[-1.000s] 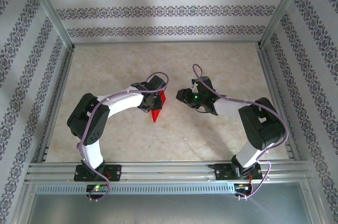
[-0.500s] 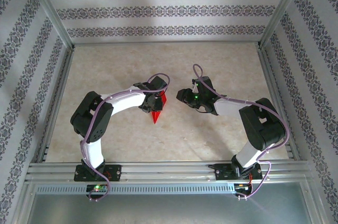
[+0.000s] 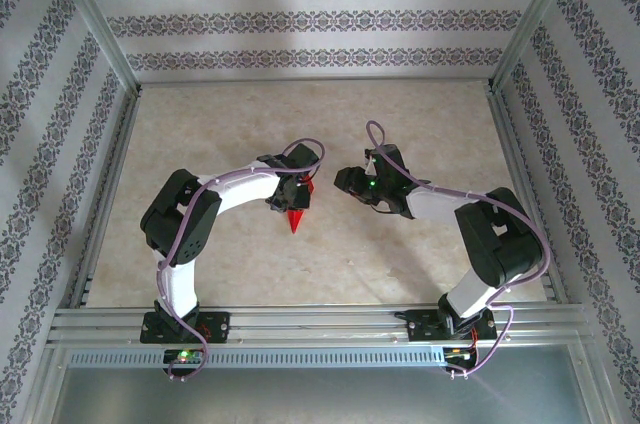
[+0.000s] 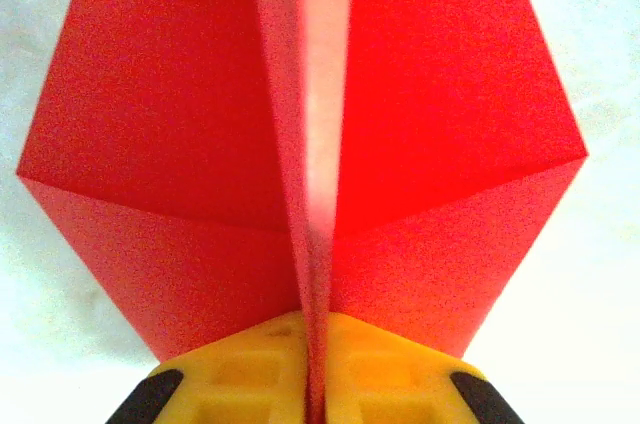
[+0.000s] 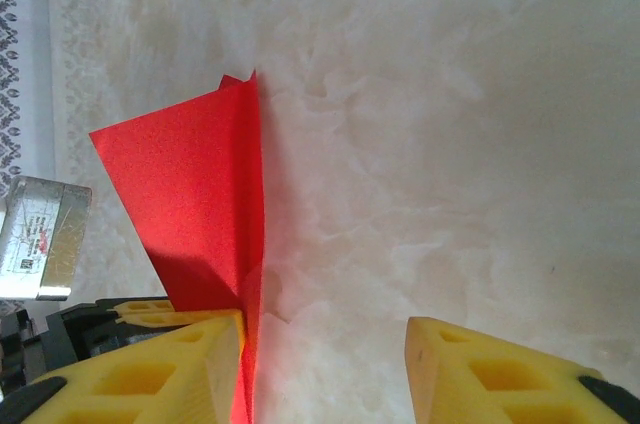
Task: Fold a paper plane with a square sheet of paper (pick it up from the middle)
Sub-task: Move the paper plane to the top-center of the table.
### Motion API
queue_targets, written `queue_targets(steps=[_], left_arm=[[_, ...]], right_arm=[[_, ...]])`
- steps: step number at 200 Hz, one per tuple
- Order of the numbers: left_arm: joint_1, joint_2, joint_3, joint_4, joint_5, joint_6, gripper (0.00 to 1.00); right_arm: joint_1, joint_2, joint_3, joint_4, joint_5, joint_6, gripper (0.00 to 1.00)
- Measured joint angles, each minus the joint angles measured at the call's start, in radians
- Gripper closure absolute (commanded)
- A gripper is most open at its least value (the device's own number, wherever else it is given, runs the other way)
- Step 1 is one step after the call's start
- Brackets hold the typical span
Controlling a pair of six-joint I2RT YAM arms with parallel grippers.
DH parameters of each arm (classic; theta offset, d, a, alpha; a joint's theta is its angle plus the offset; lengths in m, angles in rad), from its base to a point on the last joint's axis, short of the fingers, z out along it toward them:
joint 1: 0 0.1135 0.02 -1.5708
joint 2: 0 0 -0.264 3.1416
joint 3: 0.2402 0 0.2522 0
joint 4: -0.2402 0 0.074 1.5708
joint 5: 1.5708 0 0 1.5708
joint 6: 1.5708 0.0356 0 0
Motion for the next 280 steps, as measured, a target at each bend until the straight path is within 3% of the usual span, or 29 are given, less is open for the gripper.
queue_targets(steps=[52,80,148,167,183,250,280], left_arm=[[0.000,-0.008,0.000,-0.043,-0.058,0.007,0.93],[0.000,-0.007,0.003,-0.061,-0.067,0.010,0.87],[0.000,0.018,0.026,-0.066,-0.066,0.011,0.81],[0.000,0.022,0.026,-0.066,-0.066,0.011,0.82],[0.000,0.022,0.026,-0.067,-0.067,0.011,0.86],[0.006,0.027,0.068,-0.069,-0.070,0.016,0.90],[0.034,0.082,0.183,-0.085,-0.071,0.042,0.90]], right_arm=[[0.000,-0.076,-0.010,-0.067,0.071,-0.074,0.35],[0.000,-0.114,-0.011,-0.108,0.127,-0.130,0.27],[0.000,-0.156,-0.014,-0.167,0.199,-0.185,0.25],[0.000,-0.156,-0.014,-0.174,0.206,-0.194,0.18],[0.000,-0.156,-0.014,-0.180,0.211,-0.203,0.02],[-0.009,-0.214,-0.014,-0.258,0.288,-0.254,0.02],[-0.039,-0.291,-0.014,-0.282,0.331,-0.285,0.02]])
